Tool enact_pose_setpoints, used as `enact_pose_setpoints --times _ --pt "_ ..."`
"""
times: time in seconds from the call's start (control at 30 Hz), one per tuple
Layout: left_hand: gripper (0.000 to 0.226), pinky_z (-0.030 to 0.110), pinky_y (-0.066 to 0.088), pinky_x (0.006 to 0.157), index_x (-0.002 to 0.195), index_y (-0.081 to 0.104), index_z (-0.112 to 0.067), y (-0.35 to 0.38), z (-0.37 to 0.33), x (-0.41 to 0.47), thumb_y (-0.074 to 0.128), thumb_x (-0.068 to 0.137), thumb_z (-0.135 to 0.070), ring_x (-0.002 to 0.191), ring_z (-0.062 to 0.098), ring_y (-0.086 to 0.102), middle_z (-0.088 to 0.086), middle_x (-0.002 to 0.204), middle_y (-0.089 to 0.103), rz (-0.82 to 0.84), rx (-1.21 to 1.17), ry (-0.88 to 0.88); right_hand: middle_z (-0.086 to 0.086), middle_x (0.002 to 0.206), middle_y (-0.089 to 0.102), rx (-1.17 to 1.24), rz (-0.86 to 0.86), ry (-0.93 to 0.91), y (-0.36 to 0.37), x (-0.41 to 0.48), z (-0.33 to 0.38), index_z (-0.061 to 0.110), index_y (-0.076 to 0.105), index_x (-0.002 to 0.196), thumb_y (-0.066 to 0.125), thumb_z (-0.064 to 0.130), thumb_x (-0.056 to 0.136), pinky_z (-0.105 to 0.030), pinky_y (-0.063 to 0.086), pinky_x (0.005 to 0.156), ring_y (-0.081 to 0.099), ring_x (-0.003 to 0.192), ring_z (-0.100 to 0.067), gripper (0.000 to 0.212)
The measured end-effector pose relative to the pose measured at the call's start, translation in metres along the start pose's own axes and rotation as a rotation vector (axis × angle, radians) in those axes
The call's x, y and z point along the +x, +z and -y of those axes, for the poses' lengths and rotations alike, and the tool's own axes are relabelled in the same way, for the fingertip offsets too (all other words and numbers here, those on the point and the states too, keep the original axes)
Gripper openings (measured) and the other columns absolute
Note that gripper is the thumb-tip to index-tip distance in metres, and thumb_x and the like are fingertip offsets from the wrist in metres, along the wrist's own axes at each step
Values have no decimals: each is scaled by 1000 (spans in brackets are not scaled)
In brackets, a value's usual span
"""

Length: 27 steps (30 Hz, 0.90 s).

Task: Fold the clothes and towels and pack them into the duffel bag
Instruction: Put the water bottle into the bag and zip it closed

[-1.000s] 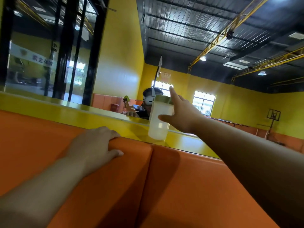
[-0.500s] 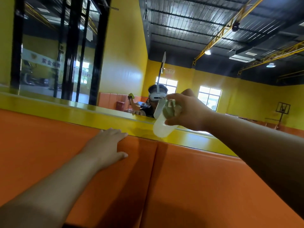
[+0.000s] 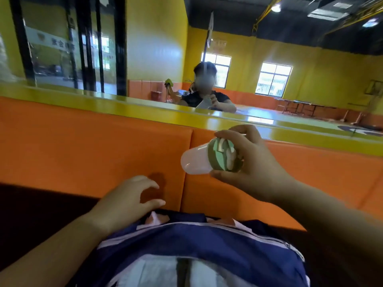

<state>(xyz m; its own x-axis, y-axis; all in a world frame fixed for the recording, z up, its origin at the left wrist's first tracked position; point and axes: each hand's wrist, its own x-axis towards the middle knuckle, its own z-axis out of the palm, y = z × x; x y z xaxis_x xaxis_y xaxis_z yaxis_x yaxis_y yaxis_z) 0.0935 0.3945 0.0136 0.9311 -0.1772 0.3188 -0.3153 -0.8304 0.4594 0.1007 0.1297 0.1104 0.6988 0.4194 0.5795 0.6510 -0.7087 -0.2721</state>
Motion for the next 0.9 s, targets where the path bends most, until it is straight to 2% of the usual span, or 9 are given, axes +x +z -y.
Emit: enact_pose_setpoints --times 0.07,0.13,0.2,0.3,0.4,0.6,0.67,0.77,0.9 --pt "41 21 39 95 114 57 -39 7 -8 -21 57 78 -59 110 -3 47 -25 116 48 81 -25 -17 7 128 33 36 1 29 7 -25 1 31 43 134 81 33 69 -15 38 90 36 116 -6 76" --pt "29 13 41 87 102 60 -43 18 -12 -38 57 77 -59 99 -7 51 -24 107 53 151 -74 -7 6 133 36 64 9 55 15 -46 2 28 44 134 81 30 69 -12 39 90 36 115 -1 76" --pt "12 10 41 85 93 58 -46 26 -15 -52 64 82 -45 93 -12 51 -25 99 53 175 -100 -13 10 136 37 82 33 78 24 -65 4 27 44 134 81 30 69 -11 39 90 37 114 1 75" --pt "20 28 43 96 106 62 -37 39 -15 -70 60 88 -30 105 3 53 -13 115 54 167 -40 -35 17 129 39 103 84 116 34 -89 10 29 44 134 81 30 69 -10 37 88 42 114 -3 74" --pt "30 29 39 97 120 59 -32 54 -20 -88 54 91 -26 118 14 44 -8 128 44 151 90 -30 16 127 41 101 131 98 44 -108 13 26 45 133 80 32 71 -20 39 95 43 117 -7 72" --pt "30 28 33 83 120 54 -39 66 -27 -115 53 90 -39 111 19 30 -6 104 26 102 160 -112 19 128 35 104 174 60 48 -135 14 26 42 136 77 33 74 -19 34 94 39 121 -7 72" --pt "30 27 30 80 118 56 -37 68 -27 -121 54 88 -44 107 17 29 -6 104 29 88 142 -123 20 129 34 110 184 58 47 -140 15 27 41 137 77 34 74 -14 31 95 37 122 -5 73" --pt "28 30 37 85 111 60 -33 68 -22 -123 55 87 -47 106 14 33 -9 102 33 37 119 -147 19 130 35 115 175 59 47 -142 14 26 42 136 78 32 74 -8 29 93 38 121 -4 73" --pt "29 29 41 83 100 65 -21 58 -13 -111 47 93 -43 102 20 48 -3 97 45 27 194 -156 17 131 38 127 176 62 47 -138 12 26 43 136 79 30 72 -14 35 94 40 121 -7 74"
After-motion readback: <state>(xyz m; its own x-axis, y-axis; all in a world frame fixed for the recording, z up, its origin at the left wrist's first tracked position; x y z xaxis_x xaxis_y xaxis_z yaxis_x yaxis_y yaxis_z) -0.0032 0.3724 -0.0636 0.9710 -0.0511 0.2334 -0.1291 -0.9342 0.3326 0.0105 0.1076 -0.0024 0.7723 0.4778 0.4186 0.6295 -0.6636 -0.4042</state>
